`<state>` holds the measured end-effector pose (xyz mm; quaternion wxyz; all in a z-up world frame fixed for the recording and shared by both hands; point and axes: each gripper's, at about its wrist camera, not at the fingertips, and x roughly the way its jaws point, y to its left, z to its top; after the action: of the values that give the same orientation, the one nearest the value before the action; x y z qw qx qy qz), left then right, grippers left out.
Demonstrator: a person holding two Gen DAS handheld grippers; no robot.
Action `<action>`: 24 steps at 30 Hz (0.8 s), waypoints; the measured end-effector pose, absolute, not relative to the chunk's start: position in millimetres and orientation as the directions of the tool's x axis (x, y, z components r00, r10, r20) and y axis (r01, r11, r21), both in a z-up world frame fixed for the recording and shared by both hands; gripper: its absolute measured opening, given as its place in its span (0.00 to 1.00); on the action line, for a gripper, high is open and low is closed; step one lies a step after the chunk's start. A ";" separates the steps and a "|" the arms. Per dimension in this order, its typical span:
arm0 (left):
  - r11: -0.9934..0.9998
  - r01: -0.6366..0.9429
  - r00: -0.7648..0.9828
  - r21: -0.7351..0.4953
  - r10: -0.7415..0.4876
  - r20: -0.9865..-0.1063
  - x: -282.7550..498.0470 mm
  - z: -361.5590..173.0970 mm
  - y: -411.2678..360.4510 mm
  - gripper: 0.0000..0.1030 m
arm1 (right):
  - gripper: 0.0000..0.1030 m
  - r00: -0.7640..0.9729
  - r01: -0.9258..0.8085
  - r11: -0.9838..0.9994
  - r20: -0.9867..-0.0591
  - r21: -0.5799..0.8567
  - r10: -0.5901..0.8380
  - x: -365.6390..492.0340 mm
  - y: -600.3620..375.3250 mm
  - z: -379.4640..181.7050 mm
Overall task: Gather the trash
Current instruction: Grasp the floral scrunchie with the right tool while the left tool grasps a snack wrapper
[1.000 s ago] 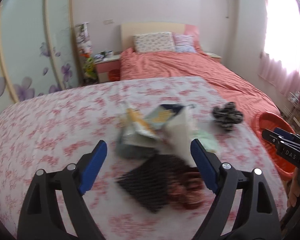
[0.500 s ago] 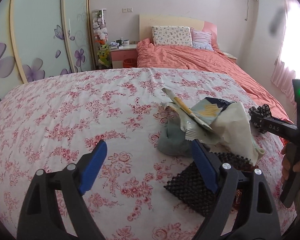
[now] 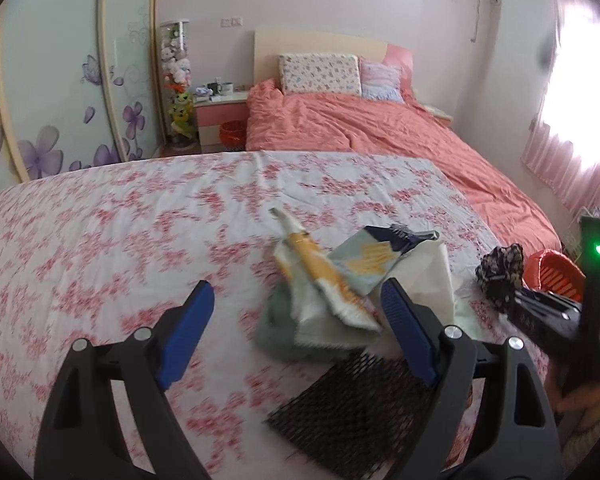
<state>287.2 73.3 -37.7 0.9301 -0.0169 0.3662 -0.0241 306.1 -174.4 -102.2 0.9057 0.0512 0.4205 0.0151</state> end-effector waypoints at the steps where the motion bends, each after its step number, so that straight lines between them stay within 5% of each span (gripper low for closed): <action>1: 0.999 0.030 0.724 -0.042 -0.050 -0.688 291.8 -40.6 71.0 0.78 | 0.13 0.645 0.015 0.994 -0.760 0.106 0.072 306.0 -173.3 -102.3; 9: 0.998 0.039 0.647 -0.043 -0.058 -0.760 315.8 -69.9 64.1 0.34 | 0.14 0.643 0.006 0.992 -0.760 0.129 0.094 299.0 -171.7 -102.8; 24: 0.998 0.042 0.711 -0.044 -0.061 -0.701 290.6 -43.8 104.9 0.20 | 0.14 0.653 -0.007 0.988 -0.747 0.157 0.123 284.7 -167.6 -98.0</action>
<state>290.6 104.9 -43.8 0.9247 -0.0124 0.3794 -0.0280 284.7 -167.6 -98.0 0.9064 0.0701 0.4150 0.0359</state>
